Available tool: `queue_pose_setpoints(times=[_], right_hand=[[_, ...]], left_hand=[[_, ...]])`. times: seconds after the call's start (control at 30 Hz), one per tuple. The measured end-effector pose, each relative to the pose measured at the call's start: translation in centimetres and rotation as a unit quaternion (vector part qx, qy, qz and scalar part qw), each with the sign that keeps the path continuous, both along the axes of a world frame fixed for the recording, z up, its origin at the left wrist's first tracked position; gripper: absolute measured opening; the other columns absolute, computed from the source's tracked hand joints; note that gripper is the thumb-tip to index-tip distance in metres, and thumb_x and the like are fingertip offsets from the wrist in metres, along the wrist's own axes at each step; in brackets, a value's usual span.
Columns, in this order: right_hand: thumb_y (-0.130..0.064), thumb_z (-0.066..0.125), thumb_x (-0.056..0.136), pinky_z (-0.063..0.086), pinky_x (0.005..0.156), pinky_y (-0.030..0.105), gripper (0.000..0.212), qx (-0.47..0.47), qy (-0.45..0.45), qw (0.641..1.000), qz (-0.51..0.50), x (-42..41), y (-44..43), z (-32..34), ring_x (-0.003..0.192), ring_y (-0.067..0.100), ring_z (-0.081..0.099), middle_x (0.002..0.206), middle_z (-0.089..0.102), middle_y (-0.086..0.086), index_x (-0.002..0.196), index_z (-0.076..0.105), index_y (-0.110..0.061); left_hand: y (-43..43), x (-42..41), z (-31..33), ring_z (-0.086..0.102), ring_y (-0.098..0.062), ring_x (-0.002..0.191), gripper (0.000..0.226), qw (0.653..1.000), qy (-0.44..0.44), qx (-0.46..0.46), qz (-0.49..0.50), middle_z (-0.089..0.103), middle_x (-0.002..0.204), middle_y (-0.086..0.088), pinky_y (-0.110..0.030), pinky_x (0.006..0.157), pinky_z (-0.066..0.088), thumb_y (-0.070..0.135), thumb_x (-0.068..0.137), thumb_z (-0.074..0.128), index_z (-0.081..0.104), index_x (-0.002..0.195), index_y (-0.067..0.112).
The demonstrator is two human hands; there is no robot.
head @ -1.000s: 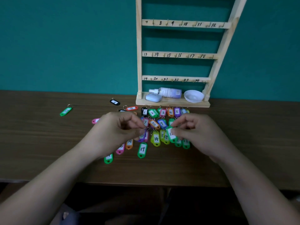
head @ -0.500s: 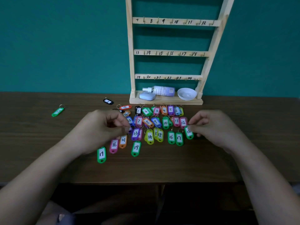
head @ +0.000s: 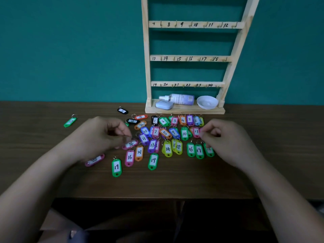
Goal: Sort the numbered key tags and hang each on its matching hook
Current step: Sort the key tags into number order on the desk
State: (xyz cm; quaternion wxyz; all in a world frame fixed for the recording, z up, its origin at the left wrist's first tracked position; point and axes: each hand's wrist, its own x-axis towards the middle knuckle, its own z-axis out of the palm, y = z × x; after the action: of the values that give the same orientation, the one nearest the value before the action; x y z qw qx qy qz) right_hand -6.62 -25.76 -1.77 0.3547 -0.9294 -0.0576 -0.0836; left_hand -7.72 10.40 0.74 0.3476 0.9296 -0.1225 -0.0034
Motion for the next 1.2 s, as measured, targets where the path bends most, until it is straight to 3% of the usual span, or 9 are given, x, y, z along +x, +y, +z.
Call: queue_pose_setpoints(times=[0.07,0.17,0.3,0.47,0.6,0.7,0.83,0.97,1.2], right_hand=[[-0.034,0.076,0.096,0.051,0.063,0.03,0.012,0.012,-0.03,0.999,0.023,-0.5,1.4,-0.3,0.07,0.003,0.068,0.074,0.072,-0.012,0.086,0.072,-0.039],[-0.029,0.076,0.096,0.043,0.062,0.02,0.014,0.012,-0.071,0.996,0.056,-1.3,3.9,-0.8,0.075,0.0,0.067,0.075,0.069,-0.015,0.087,0.073,-0.039],[-0.028,0.074,0.096,0.051,0.068,0.027,0.012,0.027,-0.098,0.991,0.088,-1.9,6.4,-1.5,0.074,0.006,0.066,0.075,0.068,-0.016,0.088,0.072,-0.037],[-0.028,0.074,0.096,0.05,0.066,0.022,0.009,0.037,-0.121,0.983,0.13,-2.6,9.0,-2.5,0.073,0.006,0.066,0.078,0.069,-0.018,0.092,0.071,-0.036],[-0.022,0.076,0.095,0.048,0.063,0.031,0.011,0.05,-0.151,0.973,0.164,-3.1,10.8,-3.4,0.068,0.013,0.065,0.073,0.065,-0.013,0.09,0.07,-0.031],[-0.02,0.076,0.095,0.048,0.06,0.033,0.014,0.061,-0.153,0.969,0.185,-3.4,11.4,-3.9,0.067,0.014,0.063,0.072,0.063,-0.013,0.09,0.068,-0.031],[-0.018,0.076,0.095,0.046,0.061,0.029,0.015,0.053,-0.171,0.964,0.197,-3.9,11.8,-4.1,0.07,0.012,0.059,0.073,0.055,-0.015,0.093,0.068,-0.031],[-0.018,0.077,0.095,0.042,0.066,0.018,0.012,0.049,-0.167,0.964,0.201,-4.4,12.1,-3.8,0.078,0.006,0.059,0.076,0.054,-0.019,0.096,0.07,-0.028],[-0.022,0.077,0.096,0.049,0.071,0.018,0.006,0.083,-0.127,0.966,0.21,-5.0,12.3,-3.5,0.088,0.003,0.066,0.086,0.068,-0.018,0.102,0.075,-0.024]], left_hand=[[0.6,0.0,0.1,0.073,-0.01,0.081,0.011,1.0,0.011,0.012,0.0,0.078,0.084,0.012,-0.037,0.086,0.057,0.027,0.09,0.082,0.078,0.091,0.037],[1.5,-0.2,0.2,0.072,-0.002,0.083,0.01,0.999,0.026,0.033,-0.01,0.079,0.088,0.017,-0.033,0.087,0.056,0.03,0.088,0.084,0.079,0.09,0.038],[2.5,-0.4,0.0,0.072,0.001,0.086,0.013,0.996,0.057,0.061,-0.035,0.078,0.09,0.02,-0.029,0.086,0.054,0.032,0.086,0.087,0.078,0.09,0.041],[3.5,-0.2,-0.6,0.07,0.003,0.089,0.017,0.987,0.092,0.113,-0.066,0.076,0.092,0.023,-0.028,0.086,0.055,0.04,0.082,0.089,0.077,0.093,0.046],[4.0,-0.1,-1.0,0.068,0.007,0.08,0.023,0.985,0.104,0.109,-0.08,0.076,0.09,0.025,-0.008,0.065,0.046,0.041,0.078,0.092,0.076,0.094,0.048],[4.1,0.0,-1.2,0.068,0.007,0.081,0.021,0.985,0.097,0.119,-0.073,0.076,0.088,0.024,-0.01,0.068,0.046,0.035,0.08,0.092,0.077,0.09,0.045],[3.9,0.0,-1.0,0.069,0.004,0.086,0.015,0.984,0.093,0.142,-0.058,0.076,0.087,0.023,-0.027,0.083,0.053,0.033,0.082,0.09,0.078,0.086,0.042],[3.7,-0.2,-0.8,0.068,0.004,0.084,0.013,0.985,0.085,0.138,-0.062,0.076,0.085,0.022,-0.021,0.077,0.048,0.032,0.084,0.089,0.078,0.084,0.04],[2.0,-0.9,0.0,0.066,0.004,0.077,0.012,0.993,0.039,0.075,-0.082,0.074,0.081,0.021,-0.01,0.07,0.044,0.031,0.087,0.087,0.077,0.084,0.038]])
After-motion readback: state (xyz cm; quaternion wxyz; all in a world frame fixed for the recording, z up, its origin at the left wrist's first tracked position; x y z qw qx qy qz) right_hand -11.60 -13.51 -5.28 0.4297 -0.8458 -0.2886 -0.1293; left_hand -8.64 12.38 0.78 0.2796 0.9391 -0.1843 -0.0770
